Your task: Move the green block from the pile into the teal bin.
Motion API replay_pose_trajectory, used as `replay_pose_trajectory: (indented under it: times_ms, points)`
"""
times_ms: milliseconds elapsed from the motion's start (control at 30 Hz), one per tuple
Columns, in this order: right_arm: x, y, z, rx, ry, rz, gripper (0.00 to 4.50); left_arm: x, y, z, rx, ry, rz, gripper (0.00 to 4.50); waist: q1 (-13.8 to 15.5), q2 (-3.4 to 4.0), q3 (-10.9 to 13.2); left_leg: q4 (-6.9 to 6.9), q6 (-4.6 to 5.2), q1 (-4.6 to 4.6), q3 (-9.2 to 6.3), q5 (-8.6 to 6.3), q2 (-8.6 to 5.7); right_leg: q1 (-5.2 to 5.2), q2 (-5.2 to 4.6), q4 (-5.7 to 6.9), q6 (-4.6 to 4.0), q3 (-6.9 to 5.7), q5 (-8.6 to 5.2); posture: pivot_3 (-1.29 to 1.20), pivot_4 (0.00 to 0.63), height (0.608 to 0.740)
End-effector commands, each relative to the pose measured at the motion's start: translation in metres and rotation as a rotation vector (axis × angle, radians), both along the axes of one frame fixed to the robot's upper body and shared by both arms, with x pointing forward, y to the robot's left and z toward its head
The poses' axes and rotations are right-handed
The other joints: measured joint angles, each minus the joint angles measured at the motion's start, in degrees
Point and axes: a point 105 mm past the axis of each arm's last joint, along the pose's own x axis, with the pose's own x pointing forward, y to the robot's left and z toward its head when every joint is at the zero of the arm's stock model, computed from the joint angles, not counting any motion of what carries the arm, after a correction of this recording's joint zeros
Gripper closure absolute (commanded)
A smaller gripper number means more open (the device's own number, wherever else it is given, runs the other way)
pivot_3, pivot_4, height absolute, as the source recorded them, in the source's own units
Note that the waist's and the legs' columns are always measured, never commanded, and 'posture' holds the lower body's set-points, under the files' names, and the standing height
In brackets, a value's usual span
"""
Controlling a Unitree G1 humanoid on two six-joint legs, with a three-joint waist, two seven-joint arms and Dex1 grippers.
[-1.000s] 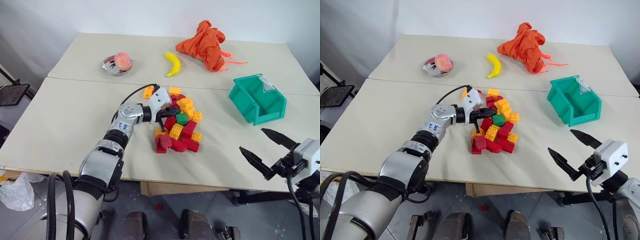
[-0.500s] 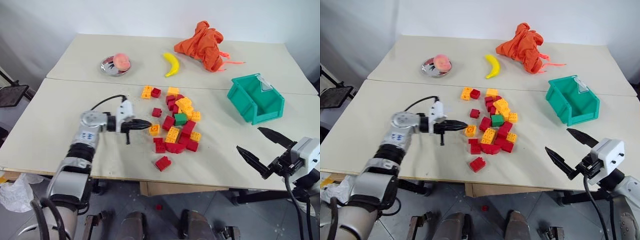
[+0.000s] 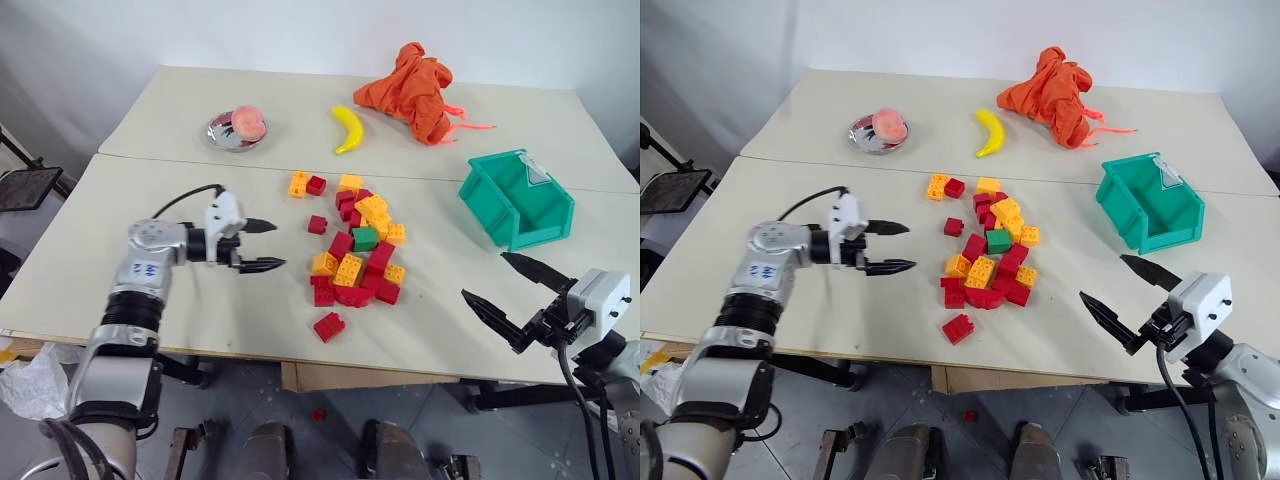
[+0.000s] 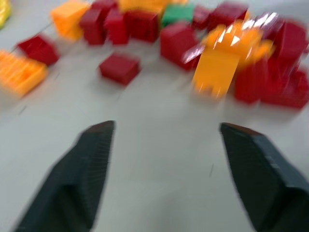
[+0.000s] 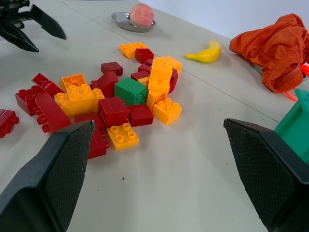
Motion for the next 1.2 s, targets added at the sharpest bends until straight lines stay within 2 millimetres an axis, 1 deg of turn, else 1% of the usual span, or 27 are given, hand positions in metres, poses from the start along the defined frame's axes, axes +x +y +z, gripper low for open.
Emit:
replay_pose_trajectory:
  times_ms: [33,100,133,233,333,467,600,733,867,1000,1100,1133,1167,1200]
  points:
    - [0.0,0.0,0.007,-0.02,-0.026,0.009,0.0,0.008,-0.052,0.025,-0.002,-0.047,-0.057,0.27,0.16,-0.03,0.02,0.06,0.0,-0.04,-0.02,0.0,0.0,0.0,0.0,0.0,0.0,-0.02,0.0,0.0,0.15,0.74]
    - [0.0,0.001,0.007,-0.02,-0.027,0.01,0.0,0.014,-0.073,0.024,0.031,-0.047,-0.049,0.27,0.02,-0.05,0.02,0.09,0.02,-0.06,-0.02,-0.01,0.0,0.0,0.0,0.0,0.01,-0.02,0.0,0.0,0.15,0.74]
    - [-0.001,0.002,0.007,-0.019,-0.028,0.01,0.0,0.018,-0.084,0.022,0.054,-0.048,-0.036,0.45,-0.01,-0.05,0.02,0.06,0.02,-0.06,-0.02,-0.01,0.0,-0.01,0.0,-0.02,0.01,-0.02,0.0,0.0,0.15,0.74]
    - [-0.004,0.002,0.006,-0.016,-0.032,0.004,0.0,0.025,-0.101,0.018,0.096,-0.058,-0.013,1.17,-0.64,-0.03,0.01,-0.05,0.02,0.02,0.05,-0.01,0.0,-0.02,0.01,-0.03,0.01,0.02,0.0,0.0,0.15,0.74]
    - [-0.008,0.0,0.004,-0.012,-0.034,-0.012,0.0,0.031,-0.109,0.016,0.12,-0.064,0.017,1.97,-0.82,-0.03,0.01,-0.1,0.02,0.06,0.07,-0.01,0.01,-0.05,0.01,-0.02,0.0,0.05,0.0,0.0,0.15,0.74]
    - [-0.011,0.001,0.002,-0.005,-0.032,-0.022,0.0,0.03,-0.115,0.011,0.148,-0.031,0.004,1.97,-0.31,-0.04,0.01,-0.05,0.02,0.02,0.07,-0.01,0.0,-0.06,0.0,-0.03,0.0,0.06,0.0,0.0,0.15,0.74]
    - [-0.011,0.001,0.003,-0.001,-0.04,-0.029,0.0,0.032,-0.121,0.006,0.193,-0.043,0.011,1.97,0.01,-0.04,0.01,-0.02,0.02,0.0,0.07,-0.01,0.0,-0.04,0.0,-0.05,0.01,0.05,0.0,0.0,0.15,0.74]
    - [-0.01,0.003,0.004,0.003,-0.044,-0.031,0.0,0.034,-0.126,-0.002,0.233,-0.043,0.024,1.97,-0.03,-0.05,0.02,-0.03,0.03,-0.02,0.06,-0.02,-0.01,-0.05,0.0,-0.07,0.01,0.04,0.0,0.0,0.15,0.74]
    - [-0.01,0.004,0.004,0.005,-0.045,-0.028,0.0,0.032,-0.135,-0.009,0.255,-0.026,0.009,1.97,-0.09,-0.05,0.02,-0.04,0.04,-0.01,0.07,-0.02,-0.01,-0.05,0.0,-0.06,0.01,0.04,0.0,0.0,0.15,0.74]
    - [-0.009,0.005,0.004,0.005,-0.048,-0.027,0.0,0.032,-0.138,-0.014,0.268,-0.021,0.016,1.97,-0.1,-0.05,0.02,-0.03,0.04,-0.01,0.07,-0.02,-0.01,-0.05,0.0,-0.06,0.01,0.04,0.0,0.0,0.15,0.74]
    - [-0.01,0.005,0.004,0.004,-0.052,-0.03,0.0,0.034,-0.137,-0.013,0.262,-0.028,0.027,2.56,-0.15,-0.05,0.02,-0.04,0.03,-0.01,0.07,-0.02,-0.01,-0.05,0.0,-0.06,0.01,0.04,0.0,0.0,0.15,0.74]
    - [-0.01,0.005,0.005,0.004,-0.053,-0.033,0.0,0.035,-0.136,-0.01,0.251,-0.033,0.034,2.87,-0.16,-0.05,0.02,-0.04,0.04,-0.01,0.07,-0.02,-0.01,-0.06,0.0,-0.06,0.01,0.04,0.0,0.0,0.15,0.74]
    - [-0.011,0.004,0.004,0.003,-0.053,-0.037,0.0,0.037,-0.135,-0.005,0.235,-0.045,0.036,3.01,-0.16,-0.05,0.02,-0.04,0.04,-0.01,0.06,-0.02,0.0,-0.06,0.0,-0.06,0.01,0.04,0.0,0.0,0.15,0.74]
    - [-0.011,0.004,0.004,0.002,-0.052,-0.042,0.0,0.038,-0.135,0.001,0.217,-0.058,0.035,3.0,-0.17,-0.05,0.02,-0.03,0.04,-0.01,0.07,-0.02,0.0,-0.06,0.0,-0.06,0.01,0.04,0.0,0.0,0.15,0.74]
